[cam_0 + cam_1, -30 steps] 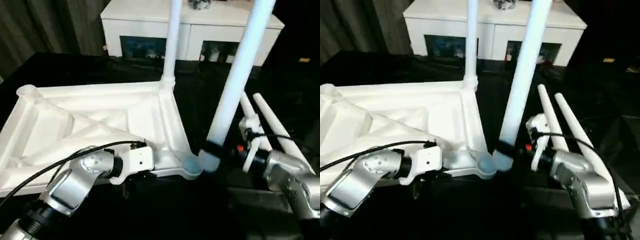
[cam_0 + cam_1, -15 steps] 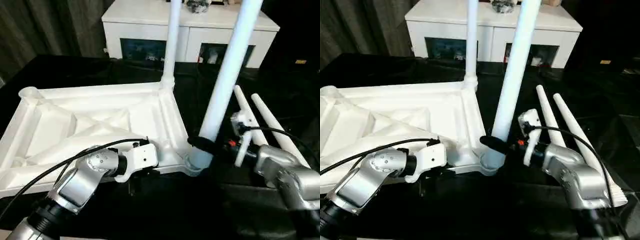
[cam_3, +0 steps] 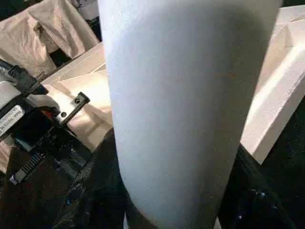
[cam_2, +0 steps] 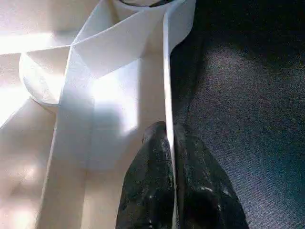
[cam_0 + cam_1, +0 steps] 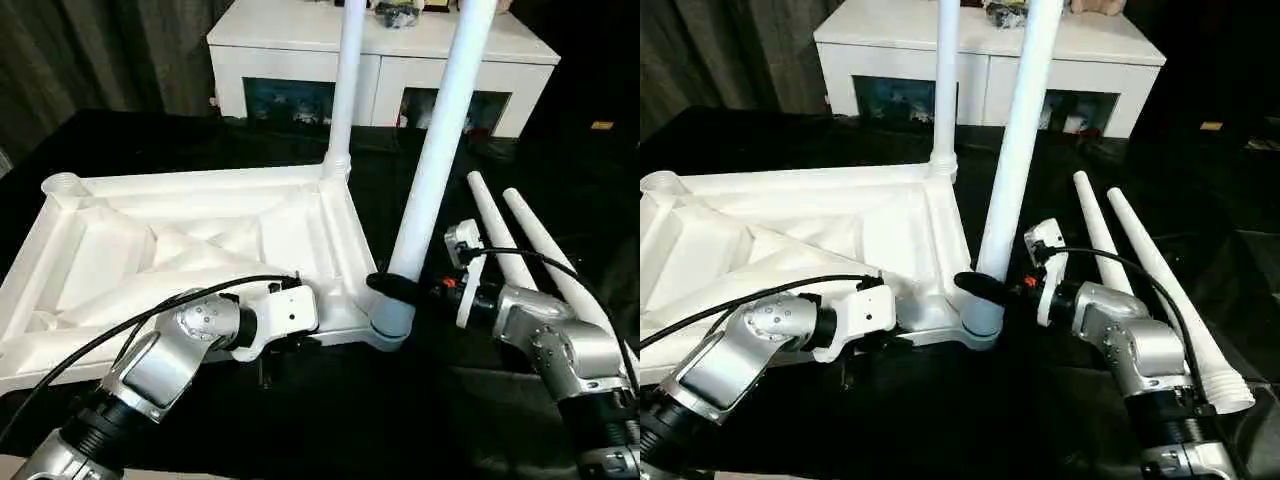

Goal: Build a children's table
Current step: Insert table leg to table base

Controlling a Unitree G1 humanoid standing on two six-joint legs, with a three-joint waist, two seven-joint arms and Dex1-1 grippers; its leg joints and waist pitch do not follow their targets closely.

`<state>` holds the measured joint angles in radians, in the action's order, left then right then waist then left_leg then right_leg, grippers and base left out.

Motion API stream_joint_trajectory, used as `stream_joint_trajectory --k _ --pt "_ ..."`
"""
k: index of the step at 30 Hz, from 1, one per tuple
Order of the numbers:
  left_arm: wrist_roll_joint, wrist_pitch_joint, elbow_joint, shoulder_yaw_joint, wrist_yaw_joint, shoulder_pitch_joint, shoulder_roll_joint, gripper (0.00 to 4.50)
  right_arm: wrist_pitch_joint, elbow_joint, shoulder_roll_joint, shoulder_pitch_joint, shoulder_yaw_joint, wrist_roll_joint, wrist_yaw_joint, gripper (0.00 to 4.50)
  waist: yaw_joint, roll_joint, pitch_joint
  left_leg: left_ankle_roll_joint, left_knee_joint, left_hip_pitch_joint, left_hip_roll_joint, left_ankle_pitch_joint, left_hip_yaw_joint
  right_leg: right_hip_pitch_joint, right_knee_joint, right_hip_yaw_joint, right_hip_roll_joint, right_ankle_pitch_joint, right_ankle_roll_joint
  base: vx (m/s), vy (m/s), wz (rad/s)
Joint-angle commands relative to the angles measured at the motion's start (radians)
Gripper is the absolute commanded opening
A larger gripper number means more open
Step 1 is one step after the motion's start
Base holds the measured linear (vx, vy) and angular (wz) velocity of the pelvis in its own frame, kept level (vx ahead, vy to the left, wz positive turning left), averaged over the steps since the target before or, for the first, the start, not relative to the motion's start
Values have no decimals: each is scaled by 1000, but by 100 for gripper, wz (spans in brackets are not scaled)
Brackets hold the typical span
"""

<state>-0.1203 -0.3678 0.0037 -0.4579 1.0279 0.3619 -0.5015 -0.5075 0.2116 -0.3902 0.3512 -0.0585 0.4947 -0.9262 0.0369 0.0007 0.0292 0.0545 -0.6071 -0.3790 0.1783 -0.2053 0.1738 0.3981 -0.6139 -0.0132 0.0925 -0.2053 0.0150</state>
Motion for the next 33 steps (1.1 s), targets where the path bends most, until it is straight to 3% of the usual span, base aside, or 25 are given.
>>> stream_joint_trajectory --k 1,5,8,12,16,22,27,33 --pt "-23 4 18 1 -38 13 -3 0 20 25 8 -12 17 -22 13 187 0 -5 -51 -57 74 17 37 -94 -3 -44 53 16 30 22 -265 0 0 0" --pt "-25 9 20 6 -46 13 -1 0 61 14 37 -56 39 -14 42 187 0 -2 -50 -46 77 18 38 -123 -4 -43 56 16 31 -16 -257 0 0 0" --pt "-24 11 23 9 -50 14 2 0 164 -1 75 -108 56 -45 108 187 -1 2 -48 -37 79 17 38 -140 -4 -39 60 17 31 -31 -246 0 0 0" --pt "-25 17 33 9 -54 20 7 0 258 -15 104 -151 61 -89 161 186 -7 6 -43 5 91 22 39 -245 -9 -34 72 17 29 -154 -217 0 0 0" --pt "-27 25 45 6 -58 29 11 0 376 -17 125 -194 63 -156 217 186 -10 12 -43 19 95 21 38 -273 -11 -33 75 19 29 -161 -201 0 0 0" --pt "-29 35 58 4 -65 37 16 0 504 -22 138 -243 54 -219 259 186 -11 9 -45 0 93 19 37 -234 -10 -37 70 19 27 -83 -212 0 0 0" --pt "-28 38 63 4 -75 39 21 0 587 -12 150 -266 63 -247 288 186 -11 7 -44 -13 93 18 38 -233 -9 -37 71 19 28 -83 -215 0 0 0" --pt "-27 40 69 6 -81 42 24 0 647 1 140 -285 21 -276 264 186 -11 4 -42 -19 95 17 39 -251 -9 -36 75 20 28 -118 -207 0 0 0"
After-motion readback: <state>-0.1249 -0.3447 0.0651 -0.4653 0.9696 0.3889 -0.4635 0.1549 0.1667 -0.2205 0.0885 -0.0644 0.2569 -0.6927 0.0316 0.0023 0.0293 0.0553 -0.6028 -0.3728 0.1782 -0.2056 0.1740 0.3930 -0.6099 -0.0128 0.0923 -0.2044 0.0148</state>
